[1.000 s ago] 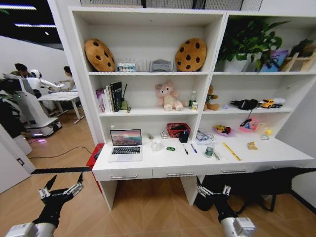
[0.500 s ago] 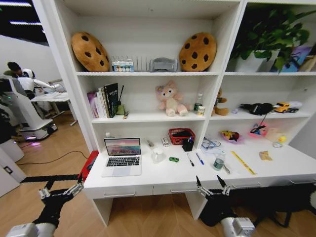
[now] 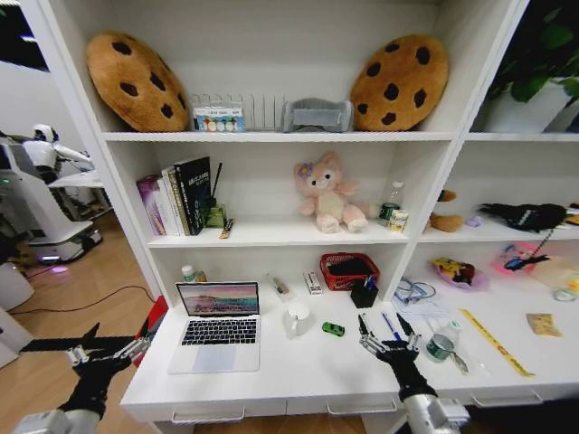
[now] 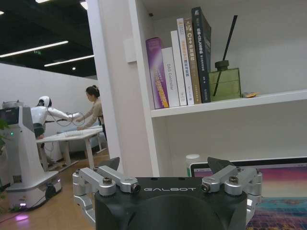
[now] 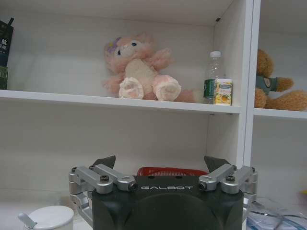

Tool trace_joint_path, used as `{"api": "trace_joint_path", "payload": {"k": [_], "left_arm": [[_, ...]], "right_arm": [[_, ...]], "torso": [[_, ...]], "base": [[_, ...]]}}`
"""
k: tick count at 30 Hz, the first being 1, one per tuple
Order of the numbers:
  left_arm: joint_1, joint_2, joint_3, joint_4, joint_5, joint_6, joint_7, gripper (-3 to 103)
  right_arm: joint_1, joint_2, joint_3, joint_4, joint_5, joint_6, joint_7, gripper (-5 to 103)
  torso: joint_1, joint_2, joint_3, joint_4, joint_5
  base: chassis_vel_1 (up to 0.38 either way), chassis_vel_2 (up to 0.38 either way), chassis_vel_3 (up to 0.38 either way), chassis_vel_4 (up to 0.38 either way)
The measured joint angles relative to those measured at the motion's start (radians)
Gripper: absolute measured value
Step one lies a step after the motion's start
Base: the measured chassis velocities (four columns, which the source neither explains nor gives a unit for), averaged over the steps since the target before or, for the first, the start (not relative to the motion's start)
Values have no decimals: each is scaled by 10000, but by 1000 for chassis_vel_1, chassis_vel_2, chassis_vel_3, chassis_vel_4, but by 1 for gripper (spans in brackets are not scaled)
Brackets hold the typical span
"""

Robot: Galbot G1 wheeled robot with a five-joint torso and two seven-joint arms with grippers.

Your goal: Organize the objects on the table.

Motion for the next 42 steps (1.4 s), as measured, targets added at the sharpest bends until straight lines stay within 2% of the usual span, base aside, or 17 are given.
{"api": "trace_joint_path", "payload": {"k": [7,10,13,15,16,17,18,20,26,27,29,32,34,35,37,39,42], "left_arm": [[-184,1145,-440,235,-82,-108,118,103],[-218,1550,-658,354,-147,-430,488,94],[-336,2845,-930,663,-453,-529,881,78],[-375,3174,-971,830,-459,-528,912,78],[-489,3926,-1089,1242,-376,-608,1122,68],[-489,3926,-1089,1242,-376,-608,1122,68],[-632,4614,-1188,1626,-320,-653,1272,62],[-677,4805,-1210,1730,-319,-661,1305,62],[-1014,5984,-1284,2447,-350,-709,1488,45],[-1620,7247,-1164,3327,-377,-848,1721,30],[-1836,7540,-1076,3589,-360,-868,1842,30],[-2490,8325,-819,4232,-352,-937,2213,13],[-2641,8618,-744,4477,-395,-952,2416,13],[-2806,9062,-677,4792,-454,-1030,2729,3],[-2967,9555,-554,5099,-507,-1183,3083,1],[-3176,10702,-204,5386,-842,-1214,4138,0],[-3202,11106,-16,5314,-1038,-1097,4285,0]], "right_arm": [[119,-166,-35,-180,65,-36,-12,100],[177,-296,-63,-278,132,-40,-84,100],[87,-340,-8,-478,185,91,-164,100],[86,-334,39,-531,147,164,-172,100],[145,-326,174,-685,-2,395,-181,100],[145,-326,174,-685,-2,395,-181,100],[235,-337,328,-811,-156,602,-195,100],[255,-340,375,-839,-186,648,-199,100],[349,-377,629,-976,-291,833,-255,100],[390,-403,857,-1071,-277,905,-268,100],[389,-405,926,-1121,-256,930,-278,100],[380,-389,999,-1194,-231,969,-282,100],[400,-404,985,-1240,-218,968,-286,100],[472,-437,923,-1291,-200,965,-292,100],[504,-452,877,-1348,-193,960,-302,100],[402,-323,940,-1493,-208,1076,-353,100],[396,-282,982,-1579,-214,1128,-354,100]], "torso": [[-3,4,-2,-2,-4],[6,0,2,1,-4],[13,-4,4,-1,-2],[13,-4,3,-1,-3],[12,-4,4,1,-6],[12,-4,4,1,-6],[10,-3,3,3,-4],[9,-3,2,3,-4],[10,-3,3,2,-4],[10,-3,3,-4,-1],[10,-3,4,2,-4],[12,-4,4,-7,-3],[11,-4,4,-3,-15],[11,-3,4,-4,-1],[12,-4,5,-4,3],[10,-3,3,-1,-1],[10,-3,3,-1,-3]], "base": [[35,-82,-52,27],[0,0,0,0],[-7,17,7,-12],[0,0,0,0],[0,0,0,0],[0,0,0,0],[0,0,0,0],[0,0,0,0],[0,0,0,0],[0,0,0,0],[0,0,0,0],[0,0,0,0],[0,0,0,0],[0,0,0,0],[0,0,0,0],[0,0,0,0],[0,0,0,0]]}}
